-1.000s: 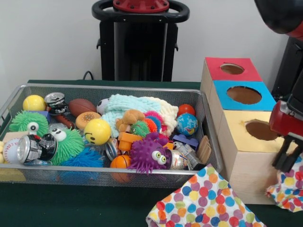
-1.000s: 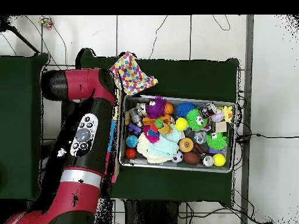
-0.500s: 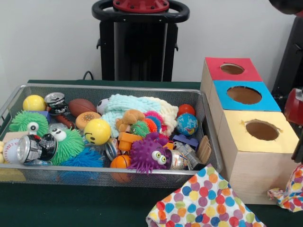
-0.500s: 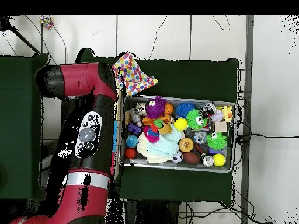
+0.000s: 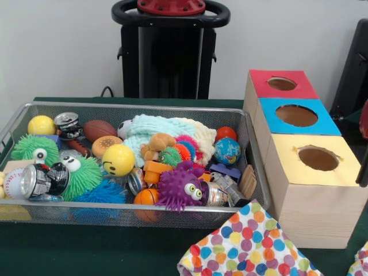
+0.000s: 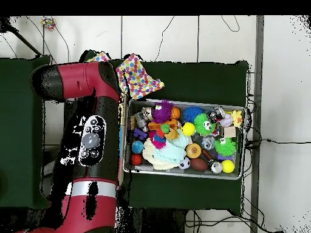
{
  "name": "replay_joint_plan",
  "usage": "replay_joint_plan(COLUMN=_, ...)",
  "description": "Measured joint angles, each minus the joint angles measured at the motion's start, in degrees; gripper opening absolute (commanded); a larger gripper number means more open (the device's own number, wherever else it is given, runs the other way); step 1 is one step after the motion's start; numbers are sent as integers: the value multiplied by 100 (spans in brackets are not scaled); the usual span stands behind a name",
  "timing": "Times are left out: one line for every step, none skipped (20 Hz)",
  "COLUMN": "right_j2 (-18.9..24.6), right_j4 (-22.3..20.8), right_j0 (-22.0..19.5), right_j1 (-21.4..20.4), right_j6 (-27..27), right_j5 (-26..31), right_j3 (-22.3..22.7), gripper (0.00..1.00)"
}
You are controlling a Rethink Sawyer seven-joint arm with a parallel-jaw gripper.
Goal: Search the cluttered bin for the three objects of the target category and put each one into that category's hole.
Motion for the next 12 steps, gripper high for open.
replay_joint_plan(right_j2=25, right_j4=-22, right_j0=-12, right_j1=-11, right_j6=0, right_j5=0, right_j3=0, gripper=100)
replay_joint_plan(right_j2=52, right_j4=-53, right_j0=-28, right_j1=-23, right_j6=0, right_j5=0, right_j3=1, gripper=100)
replay_joint_plan(right_j2=89, right_j4=-101, right_j0=-55, right_j1=-37, right_j6=0, right_j5=0, right_j3=1, gripper=100)
replay_joint_plan(right_j2=140, right_j4=-172, right_j0=-94, right_j1=-55, right_j6=0, right_j5=0, right_j3=1, gripper=100)
replay_joint_plan(right_j2=167, right_j4=-206, right_j0=-113, right_j1=-64, right_j6=0, right_j5=0, right_j3=1, gripper=100)
replay_joint_plan(right_j2=188, right_j4=-236, right_j0=-128, right_j1=-70, right_j6=0, right_j5=0, right_j3=0, gripper=100)
replay_joint_plan(right_j2=209, right_j4=-265, right_j0=-142, right_j1=-77, right_j6=0, right_j5=0, right_j3=0, gripper=100)
replay_joint_plan(right_j2=223, right_j4=-290, right_j0=-151, right_j1=-81, right_j6=0, right_j5=0, right_j3=0, gripper=100)
replay_joint_plan(right_j2=263, right_j4=-386, right_j0=-174, right_j1=-81, right_j6=0, right_j5=11, right_j3=-17, gripper=100)
replay_joint_plan(right_j2=269, right_j4=-416, right_j0=-176, right_j1=-79, right_j6=0, right_j5=22, right_j3=-28, gripper=100)
replay_joint_plan(right_j2=273, right_j4=-447, right_j0=-175, right_j1=-75, right_j6=0, right_j5=40, right_j3=-42, gripper=100)
replay_joint_plan(right_j2=277, right_j4=-488, right_j0=-173, right_j1=-68, right_j6=0, right_j5=71, right_j3=-64, gripper=100)
